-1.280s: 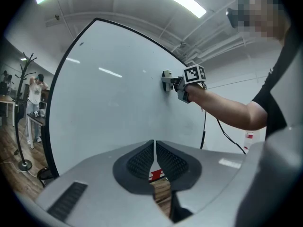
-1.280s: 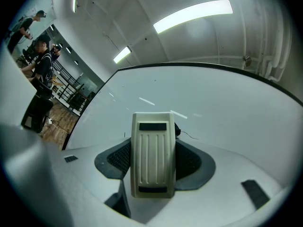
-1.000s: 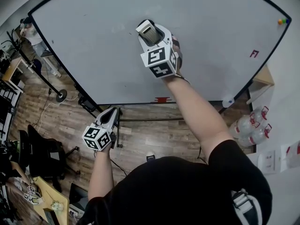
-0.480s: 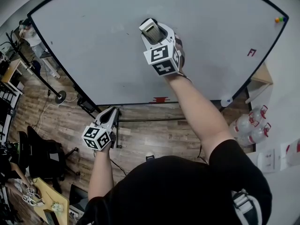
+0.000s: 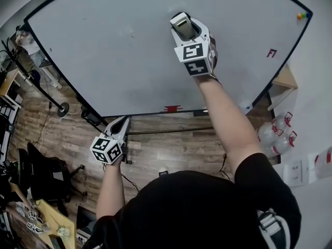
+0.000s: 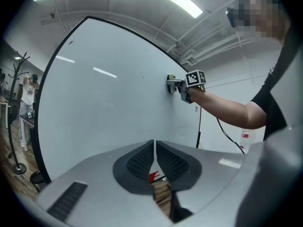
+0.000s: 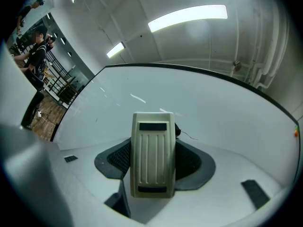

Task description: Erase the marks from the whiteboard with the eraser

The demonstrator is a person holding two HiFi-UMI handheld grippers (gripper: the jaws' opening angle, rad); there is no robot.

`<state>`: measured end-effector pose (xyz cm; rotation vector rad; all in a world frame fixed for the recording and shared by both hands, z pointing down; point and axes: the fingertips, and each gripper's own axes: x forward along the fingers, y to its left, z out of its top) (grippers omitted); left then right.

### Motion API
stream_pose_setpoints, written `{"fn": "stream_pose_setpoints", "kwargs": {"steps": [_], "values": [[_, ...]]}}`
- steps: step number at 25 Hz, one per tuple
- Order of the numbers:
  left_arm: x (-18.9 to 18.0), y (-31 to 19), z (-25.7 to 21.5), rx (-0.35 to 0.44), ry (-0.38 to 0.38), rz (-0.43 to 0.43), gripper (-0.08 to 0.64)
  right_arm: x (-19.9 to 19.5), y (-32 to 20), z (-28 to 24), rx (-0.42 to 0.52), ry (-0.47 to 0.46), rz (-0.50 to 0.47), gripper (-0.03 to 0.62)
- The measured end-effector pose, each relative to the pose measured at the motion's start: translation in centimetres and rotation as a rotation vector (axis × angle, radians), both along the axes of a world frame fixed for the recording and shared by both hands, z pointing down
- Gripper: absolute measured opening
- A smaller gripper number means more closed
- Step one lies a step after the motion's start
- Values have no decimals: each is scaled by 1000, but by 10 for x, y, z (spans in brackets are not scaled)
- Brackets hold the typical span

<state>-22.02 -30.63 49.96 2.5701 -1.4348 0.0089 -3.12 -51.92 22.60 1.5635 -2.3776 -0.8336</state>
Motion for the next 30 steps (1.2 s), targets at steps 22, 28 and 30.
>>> {"fn": "stream_pose_setpoints", "kwargs": {"steps": [22,28,30], "values": [[34,-7,-3,-11,-32,76,27,182,-24,9,-30,-185,213,244],[33,-3,-4,-7,-36,76,27,193,-18,15,-42,-199,219,244],[34,-3,-3,-9,-39,80,27,194,-15,17,-43,-199,218,244]]}}
